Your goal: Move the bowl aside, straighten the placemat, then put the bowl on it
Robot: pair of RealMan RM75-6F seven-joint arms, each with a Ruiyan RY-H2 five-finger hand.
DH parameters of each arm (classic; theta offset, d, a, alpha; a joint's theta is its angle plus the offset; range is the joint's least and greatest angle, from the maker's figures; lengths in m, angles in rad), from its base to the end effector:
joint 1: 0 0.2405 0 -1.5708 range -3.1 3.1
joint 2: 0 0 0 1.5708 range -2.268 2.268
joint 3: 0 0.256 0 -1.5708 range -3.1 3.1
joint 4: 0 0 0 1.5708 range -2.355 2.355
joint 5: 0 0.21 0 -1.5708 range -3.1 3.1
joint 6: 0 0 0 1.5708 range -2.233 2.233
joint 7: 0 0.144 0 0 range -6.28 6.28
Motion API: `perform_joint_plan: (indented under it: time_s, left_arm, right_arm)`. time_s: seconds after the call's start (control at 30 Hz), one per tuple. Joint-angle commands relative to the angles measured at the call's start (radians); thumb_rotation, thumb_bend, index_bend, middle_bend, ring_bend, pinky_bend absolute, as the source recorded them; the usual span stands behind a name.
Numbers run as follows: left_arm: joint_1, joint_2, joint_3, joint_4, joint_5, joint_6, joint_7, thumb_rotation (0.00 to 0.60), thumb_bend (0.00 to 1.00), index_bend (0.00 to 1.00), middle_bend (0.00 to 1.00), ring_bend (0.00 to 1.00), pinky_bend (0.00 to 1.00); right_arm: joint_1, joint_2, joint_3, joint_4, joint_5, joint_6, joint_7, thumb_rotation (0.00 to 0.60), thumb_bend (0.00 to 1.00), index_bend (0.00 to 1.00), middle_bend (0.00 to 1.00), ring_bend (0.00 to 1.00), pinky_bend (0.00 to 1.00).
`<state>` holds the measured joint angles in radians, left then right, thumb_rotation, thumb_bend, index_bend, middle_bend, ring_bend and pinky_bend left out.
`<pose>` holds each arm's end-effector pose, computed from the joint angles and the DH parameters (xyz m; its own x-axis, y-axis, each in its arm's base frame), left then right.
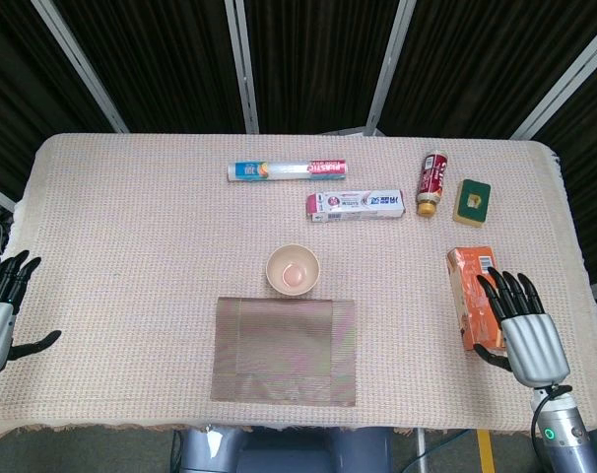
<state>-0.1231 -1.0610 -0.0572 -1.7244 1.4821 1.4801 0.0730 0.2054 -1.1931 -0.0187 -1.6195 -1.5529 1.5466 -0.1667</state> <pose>-0.2876 0.1921 0.1683 0.4106 -0.0109 0.9117 0.9111 -0.0351 -0.4107 -0.2753 -0.2003 0.1312 0.4741 0.0524 0.8789 -0.8633 -0.1682 0.4758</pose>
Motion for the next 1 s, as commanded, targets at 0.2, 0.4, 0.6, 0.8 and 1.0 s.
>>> perform_joint_plan:
  time_s: [0.2, 0.4, 0.6, 0.8, 1.0]
  left_arm:
    - [-0.018, -0.012, 0.001, 0.008, 0.010, -0.028, -0.006, 0.600, 0.02, 0.05, 0.00, 0.00, 0.00]
    - [-0.092, -0.032, -0.016, -0.004, 0.048, -0.103, 0.027, 0.600, 0.02, 0.09, 0.00, 0.00, 0.00]
    - [-0.285, -0.136, -0.101, -0.040, 0.039, -0.298, 0.205, 0.600, 0.04, 0.14, 0.00, 0.00, 0.00]
    - [-0.489, -0.279, -0.170, 0.028, -0.049, -0.526, 0.342, 0.600, 0.03, 0.23, 0.00, 0.00, 0.00]
    - [-0.650, -0.445, -0.192, 0.231, -0.071, -0.668, 0.329, 0.600, 0.07, 0.36, 0.00, 0.00, 0.00]
  right_arm:
    - [-0.007, 0.009, 0.016, -0.012, -0.001, -0.007, 0.010, 0.600, 0.00, 0.00, 0.00, 0.00, 0.00]
    - [-0.014, 0.021, 0.031, -0.024, 0.014, -0.010, 0.017, 0.600, 0.00, 0.00, 0.00, 0.00, 0.00]
    - [-0.015, 0.032, 0.059, -0.026, 0.052, -0.022, 0.026, 0.600, 0.00, 0.00, 0.00, 0.00, 0.00]
    - [-0.016, 0.033, 0.080, -0.011, 0.093, -0.045, 0.031, 0.600, 0.00, 0.00, 0.00, 0.00, 0.00]
    - [-0.019, 0.037, 0.098, 0.004, 0.135, -0.071, 0.045, 0.600, 0.00, 0.00, 0.00, 0.00, 0.00]
